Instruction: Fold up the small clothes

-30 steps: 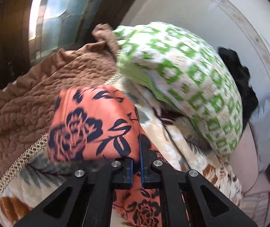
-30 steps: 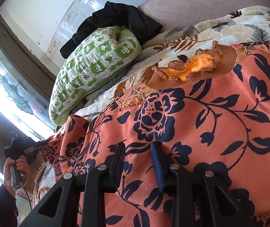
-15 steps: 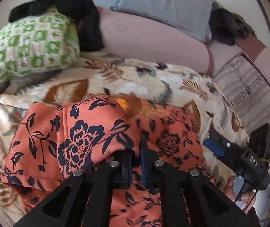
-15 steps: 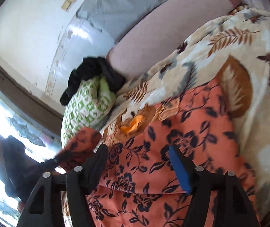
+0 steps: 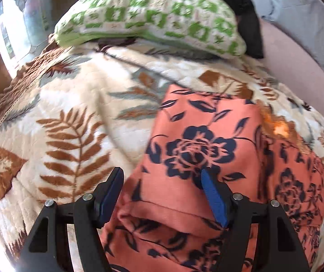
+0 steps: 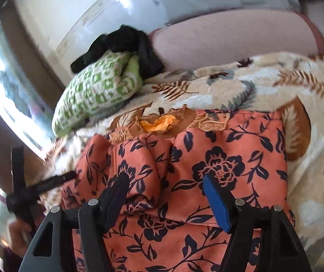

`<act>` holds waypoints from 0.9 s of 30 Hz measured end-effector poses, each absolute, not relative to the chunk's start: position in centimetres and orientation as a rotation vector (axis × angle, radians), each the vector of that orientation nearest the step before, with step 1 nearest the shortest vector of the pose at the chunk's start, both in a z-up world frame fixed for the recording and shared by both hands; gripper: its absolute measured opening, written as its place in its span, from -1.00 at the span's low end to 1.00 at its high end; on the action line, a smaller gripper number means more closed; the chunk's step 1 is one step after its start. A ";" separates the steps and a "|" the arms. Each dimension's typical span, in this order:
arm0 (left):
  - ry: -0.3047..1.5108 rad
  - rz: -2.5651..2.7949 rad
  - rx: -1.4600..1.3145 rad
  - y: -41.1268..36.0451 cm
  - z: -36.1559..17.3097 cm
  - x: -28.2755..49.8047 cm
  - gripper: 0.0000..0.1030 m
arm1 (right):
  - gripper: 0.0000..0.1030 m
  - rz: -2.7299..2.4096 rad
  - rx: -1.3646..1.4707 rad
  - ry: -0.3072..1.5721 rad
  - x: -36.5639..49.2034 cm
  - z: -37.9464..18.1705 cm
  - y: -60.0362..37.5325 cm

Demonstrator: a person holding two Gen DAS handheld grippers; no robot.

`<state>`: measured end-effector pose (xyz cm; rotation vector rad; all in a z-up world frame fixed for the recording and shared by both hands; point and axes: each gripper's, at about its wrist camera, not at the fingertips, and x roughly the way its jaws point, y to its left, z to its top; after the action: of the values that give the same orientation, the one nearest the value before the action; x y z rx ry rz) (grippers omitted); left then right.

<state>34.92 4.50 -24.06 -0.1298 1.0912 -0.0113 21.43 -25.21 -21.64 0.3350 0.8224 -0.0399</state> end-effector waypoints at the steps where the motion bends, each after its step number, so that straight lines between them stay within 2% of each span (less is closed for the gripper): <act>1: 1.113 -0.007 -0.123 4.8 -24.6 35.3 0.38 | 0.38 -0.038 0.244 0.820 21.7 -21.5 -23.3; 4: 1.128 -0.011 -0.057 4.6 -25.4 35.9 0.43 | 0.38 -0.052 -0.021 0.841 22.7 -22.2 -18.3; 8: 1.145 -0.019 -0.028 4.1 -25.4 35.9 0.43 | 0.33 -0.148 -0.406 0.934 24.2 -26.1 -14.8; 16: 1.209 -0.050 -0.156 5.7 -25.7 36.5 0.43 | 0.34 -0.195 -0.727 0.892 28.1 -29.2 -12.4; 17: 1.210 -0.053 -0.155 5.7 -25.7 36.4 0.43 | 0.24 -0.185 -0.754 0.902 28.8 -29.6 -12.0; 18: 1.210 -0.055 -0.154 5.7 -25.7 36.4 0.43 | -0.01 -0.174 -0.749 0.912 29.4 -29.7 -11.9; 19: 1.211 -0.057 -0.154 5.7 -25.7 36.4 0.43 | -0.82 -0.165 -0.705 0.921 29.9 -29.3 -12.2; 23: 1.208 -0.055 -0.156 5.7 -25.6 36.4 0.43 | -0.87 -0.228 -0.328 0.847 29.8 -24.3 -17.0; 27: 1.186 -0.062 -0.132 4.9 -25.4 36.1 0.43 | -0.87 -0.314 0.147 0.752 26.0 -20.8 -26.9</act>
<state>36.08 4.95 -25.36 -0.1321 1.1863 -0.0622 25.96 -26.86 -20.82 0.1470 0.7524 -0.3144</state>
